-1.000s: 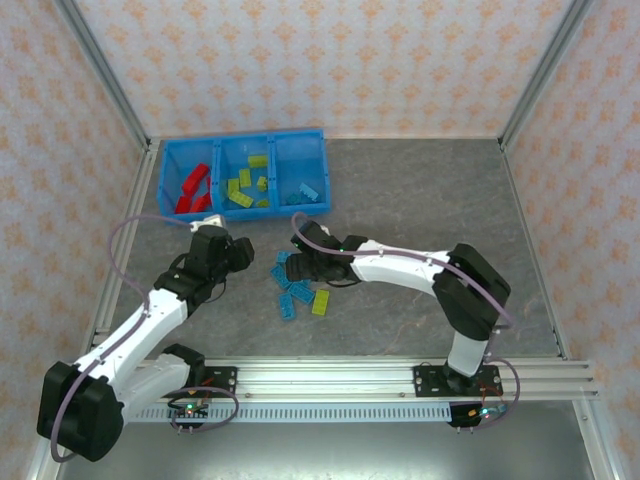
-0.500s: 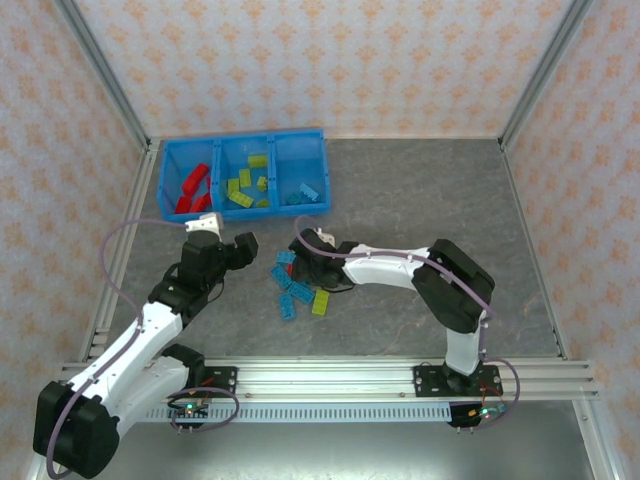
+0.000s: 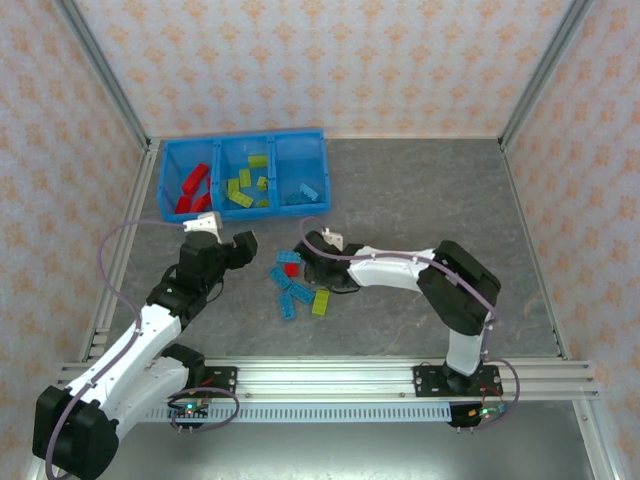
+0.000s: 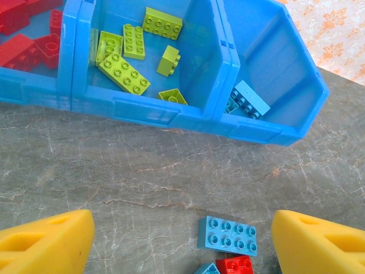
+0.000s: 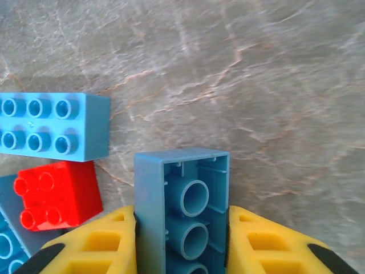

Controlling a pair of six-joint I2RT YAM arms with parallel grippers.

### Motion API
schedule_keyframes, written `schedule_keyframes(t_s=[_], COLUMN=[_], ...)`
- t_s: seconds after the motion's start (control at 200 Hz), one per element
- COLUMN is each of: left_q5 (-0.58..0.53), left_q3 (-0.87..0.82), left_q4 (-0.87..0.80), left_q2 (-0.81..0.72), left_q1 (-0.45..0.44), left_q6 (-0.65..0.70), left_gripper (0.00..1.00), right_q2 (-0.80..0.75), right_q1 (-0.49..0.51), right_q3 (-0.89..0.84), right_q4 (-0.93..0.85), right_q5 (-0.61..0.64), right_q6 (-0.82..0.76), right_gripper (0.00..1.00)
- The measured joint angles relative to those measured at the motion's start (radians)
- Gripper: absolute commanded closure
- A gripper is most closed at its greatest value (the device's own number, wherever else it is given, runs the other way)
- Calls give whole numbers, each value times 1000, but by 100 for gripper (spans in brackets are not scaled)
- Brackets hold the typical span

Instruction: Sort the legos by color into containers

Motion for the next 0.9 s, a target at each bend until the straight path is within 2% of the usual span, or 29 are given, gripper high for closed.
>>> schedule_keyframes(t_s=[0.21, 0.365, 0.5, 0.671, 0.726, 0.796, 0.896], left_q5=[-7, -8, -10, -15, -16, -20, -34], left_q3=[-8, -18, -19, -19, -19, -19, -19], left_q4=[0, 0, 0, 0, 0, 0, 0], left_q2=[-33, -55, -55, -55, -54, -54, -52], left_q1=[0, 0, 0, 0, 0, 0, 0], left_q6=[0, 0, 0, 1, 2, 5, 8], left_gripper=[19, 19, 19, 19, 19, 19, 19], right_q2=[-132, -106, 65, 396, 501, 621, 723], right_q1=[-4, -16, -76, -175, -199, -224, -239], right_q3=[15, 212, 514, 940, 1078, 1243, 1409], right_q4=[-23, -64, -87, -168, -217, -279, -363], right_q5=[95, 186, 230, 246, 241, 229, 218], right_q6=[-126, -280, -394, -492, -511, -537, -560], right_gripper=[73, 73, 73, 70, 62, 47, 41])
